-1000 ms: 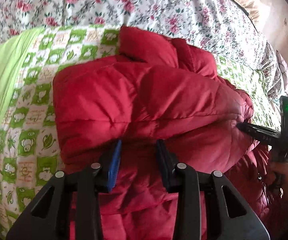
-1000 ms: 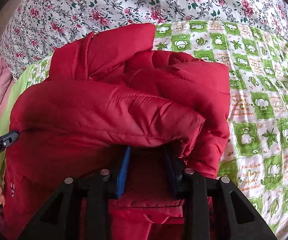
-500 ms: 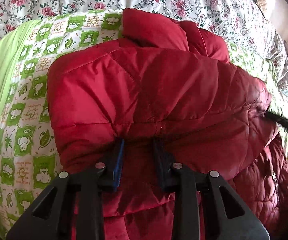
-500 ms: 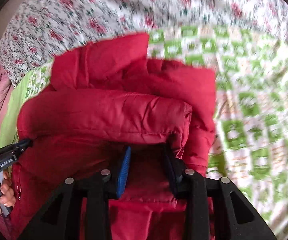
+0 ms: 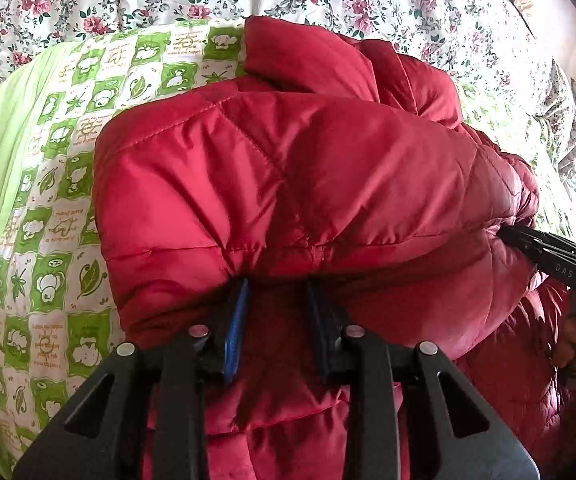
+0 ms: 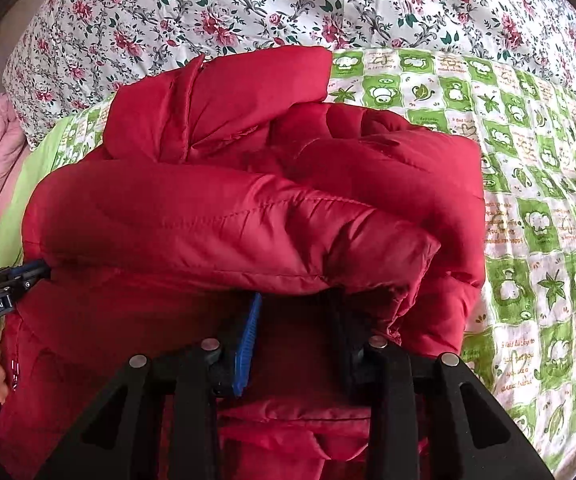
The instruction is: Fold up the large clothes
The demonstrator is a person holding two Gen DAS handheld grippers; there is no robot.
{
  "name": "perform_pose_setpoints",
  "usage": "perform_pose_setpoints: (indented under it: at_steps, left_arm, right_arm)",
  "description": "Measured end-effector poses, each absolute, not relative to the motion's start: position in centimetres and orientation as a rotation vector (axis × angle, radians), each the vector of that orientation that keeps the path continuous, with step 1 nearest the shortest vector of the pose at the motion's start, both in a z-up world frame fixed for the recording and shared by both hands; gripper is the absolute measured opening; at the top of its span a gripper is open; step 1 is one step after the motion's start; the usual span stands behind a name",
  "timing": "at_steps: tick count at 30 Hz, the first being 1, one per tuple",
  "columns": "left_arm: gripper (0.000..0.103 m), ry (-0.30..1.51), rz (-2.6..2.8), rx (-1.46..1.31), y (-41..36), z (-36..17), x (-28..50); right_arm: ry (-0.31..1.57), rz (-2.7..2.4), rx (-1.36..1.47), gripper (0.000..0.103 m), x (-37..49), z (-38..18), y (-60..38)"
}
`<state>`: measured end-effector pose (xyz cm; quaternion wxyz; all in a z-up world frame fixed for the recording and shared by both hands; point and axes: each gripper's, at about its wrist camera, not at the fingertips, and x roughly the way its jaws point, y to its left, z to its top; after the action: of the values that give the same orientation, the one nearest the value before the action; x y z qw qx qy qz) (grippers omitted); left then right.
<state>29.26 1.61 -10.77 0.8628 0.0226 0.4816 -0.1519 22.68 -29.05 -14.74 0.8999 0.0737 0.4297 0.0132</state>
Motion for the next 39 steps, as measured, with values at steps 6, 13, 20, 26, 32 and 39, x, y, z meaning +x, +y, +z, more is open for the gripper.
perform_pose_setpoints:
  at_steps: [6,13,20,26,32,39]
  left_arm:
    - [0.027,0.955,-0.357,0.006,2.9,-9.2,27.7]
    - [0.028,0.943,-0.352,-0.047,5.6,-7.8,24.4]
    - [0.028,0.993,-0.317,-0.063,7.9,-8.7,21.2]
    - [0.028,1.022,-0.317,-0.096,9.3,-9.0,18.3]
    - [0.028,1.042,-0.322,-0.124,11.0,-8.8,15.1]
    - [0.031,1.092,-0.358,-0.088,12.3,-8.8,11.3]
  right_arm:
    - [0.906,0.039,0.207,0.033,21.9,-13.5,-29.9]
    - [0.887,0.046,0.269,0.036,17.8,-11.7,-32.1]
    - [0.906,0.064,0.265,0.043,13.7,-10.4,-32.6]
    - [0.924,0.071,0.272,0.043,10.9,-10.5,-32.5]
    - [0.945,0.072,0.303,0.057,6.7,-10.7,-33.8]
    - [0.984,0.032,0.304,0.057,2.0,-11.1,-35.7]
